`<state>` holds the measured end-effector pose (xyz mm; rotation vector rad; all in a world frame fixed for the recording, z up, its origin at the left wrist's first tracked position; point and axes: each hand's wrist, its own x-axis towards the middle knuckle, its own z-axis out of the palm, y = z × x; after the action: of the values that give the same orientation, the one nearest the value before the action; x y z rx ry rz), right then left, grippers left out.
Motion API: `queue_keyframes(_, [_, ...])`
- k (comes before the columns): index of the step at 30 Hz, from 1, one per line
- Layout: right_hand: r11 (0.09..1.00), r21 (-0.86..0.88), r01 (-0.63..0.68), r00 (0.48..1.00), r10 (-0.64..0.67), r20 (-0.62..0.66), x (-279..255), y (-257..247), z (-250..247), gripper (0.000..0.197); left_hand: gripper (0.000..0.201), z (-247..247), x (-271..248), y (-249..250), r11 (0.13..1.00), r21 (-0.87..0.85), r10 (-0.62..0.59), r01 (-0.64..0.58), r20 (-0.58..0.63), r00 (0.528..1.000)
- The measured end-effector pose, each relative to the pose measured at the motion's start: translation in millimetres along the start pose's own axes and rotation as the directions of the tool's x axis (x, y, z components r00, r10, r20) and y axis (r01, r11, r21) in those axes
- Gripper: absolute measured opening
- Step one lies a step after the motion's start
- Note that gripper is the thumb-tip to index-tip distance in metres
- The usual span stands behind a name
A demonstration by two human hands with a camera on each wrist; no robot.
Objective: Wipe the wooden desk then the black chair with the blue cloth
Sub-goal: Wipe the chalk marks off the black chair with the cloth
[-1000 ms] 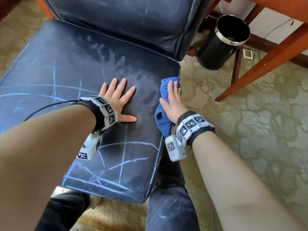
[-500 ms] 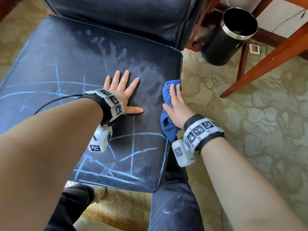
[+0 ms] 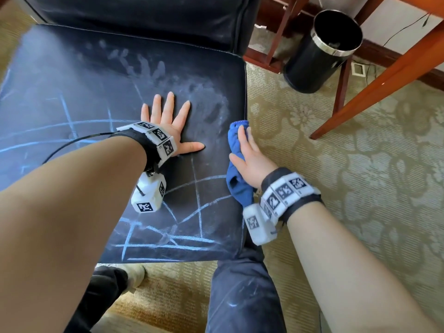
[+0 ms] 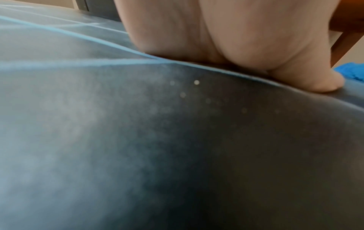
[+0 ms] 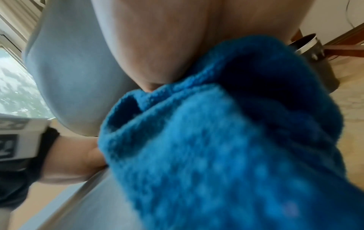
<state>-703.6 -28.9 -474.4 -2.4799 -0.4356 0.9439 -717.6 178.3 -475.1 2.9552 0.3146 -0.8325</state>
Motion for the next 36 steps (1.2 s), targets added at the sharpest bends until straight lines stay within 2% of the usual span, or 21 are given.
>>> queue_keyframes(5, [1.000, 0.000, -0.013, 1.000, 0.013, -0.013, 23.5, -4.0, -18.4, 0.067, 0.102, 0.4, 7.7, 4.1, 0.998, -0.024, -0.052, 0.051, -0.033, 0.998])
queue_keyframes(13, [0.991, -0.131, -0.010, 0.998, 0.019, 0.063, -5.0, 10.9, -19.5, 0.064, 0.104, 0.9, 24.0, 7.4, 0.988, -0.089, -0.130, 0.125, -0.055, 0.990])
queue_keyframes(17, [0.984, -0.174, -0.044, 0.998, 0.052, 0.039, 24.6, -0.5, -38.0, 0.062, 0.104, -1.3, 27.2, 9.0, 0.982, -0.127, -0.148, 0.138, -0.071, 0.986])
queue_keyframes(21, [0.988, -0.141, -0.056, 0.998, 0.054, -0.021, 50.4, -16.4, -46.9, 0.061, 0.104, -3.1, 31.6, 9.8, 0.967, -0.189, -0.189, 0.168, -0.096, 0.977])
queue_keyframes(24, [0.984, -0.162, -0.075, 0.997, 0.075, -0.008, 41.1, -9.3, -50.0, 0.060, 0.102, -5.0, 34.3, 11.7, 0.956, -0.216, -0.219, 0.196, -0.085, 0.972])
queue_keyframes(30, [0.973, -0.200, -0.115, 0.992, 0.124, 0.036, 11.6, 12.4, -47.9, 0.060, 0.101, -4.1, 36.3, 12.1, 0.948, -0.257, -0.226, 0.186, -0.136, 0.964])
queue_keyframes(36, [0.981, -0.193, -0.028, 1.000, 0.028, 0.000, 51.4, -19.6, -48.0, 0.062, 0.101, -5.0, 38.2, 13.7, 0.943, -0.269, -0.237, 0.196, -0.131, 0.963])
